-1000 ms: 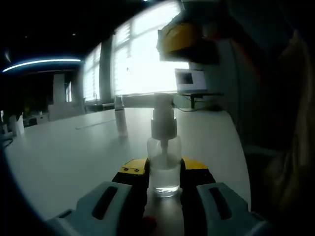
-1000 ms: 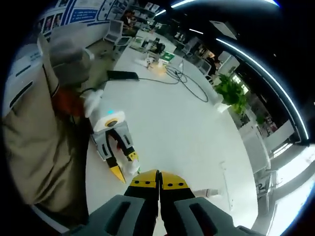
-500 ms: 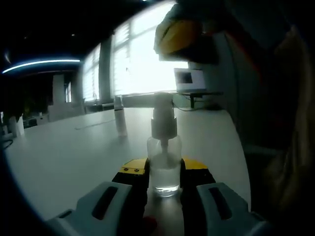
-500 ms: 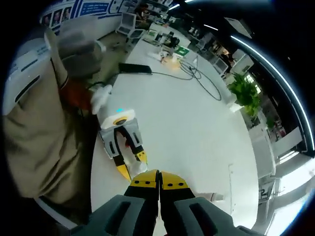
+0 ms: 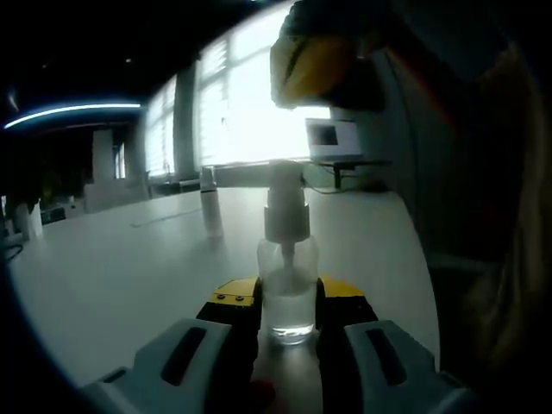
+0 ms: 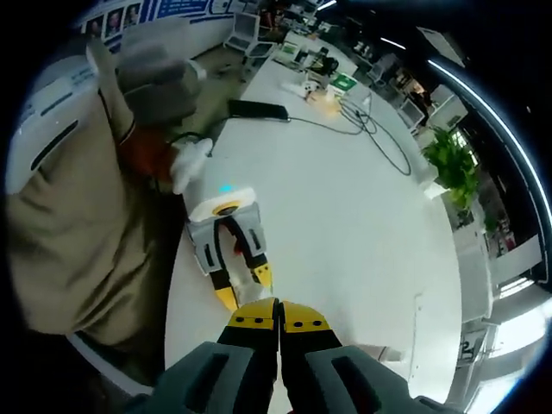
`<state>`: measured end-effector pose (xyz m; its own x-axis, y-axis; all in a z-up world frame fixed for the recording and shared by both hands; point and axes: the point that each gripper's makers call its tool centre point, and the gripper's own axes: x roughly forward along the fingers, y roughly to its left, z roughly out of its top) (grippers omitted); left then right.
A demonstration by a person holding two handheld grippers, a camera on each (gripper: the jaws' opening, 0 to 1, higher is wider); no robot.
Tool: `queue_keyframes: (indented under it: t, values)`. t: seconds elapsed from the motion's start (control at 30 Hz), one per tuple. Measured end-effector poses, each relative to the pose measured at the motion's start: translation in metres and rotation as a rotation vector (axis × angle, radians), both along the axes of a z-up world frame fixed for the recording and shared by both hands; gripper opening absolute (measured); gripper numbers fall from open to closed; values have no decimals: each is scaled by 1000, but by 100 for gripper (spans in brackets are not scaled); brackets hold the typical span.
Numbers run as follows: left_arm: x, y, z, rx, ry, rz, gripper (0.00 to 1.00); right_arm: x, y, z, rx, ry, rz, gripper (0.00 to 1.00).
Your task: Clamp pump bottle remove cover press pump head put on cover
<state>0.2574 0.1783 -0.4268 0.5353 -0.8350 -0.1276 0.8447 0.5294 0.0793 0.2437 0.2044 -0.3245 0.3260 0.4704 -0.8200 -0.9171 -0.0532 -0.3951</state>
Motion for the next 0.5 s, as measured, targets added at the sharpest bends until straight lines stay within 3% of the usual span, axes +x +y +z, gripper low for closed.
queue_keyframes:
  t: [0.5]
  values:
    - [-1,0,1,-16,16,-9,16,-6,2,-9,-41,39,42,0]
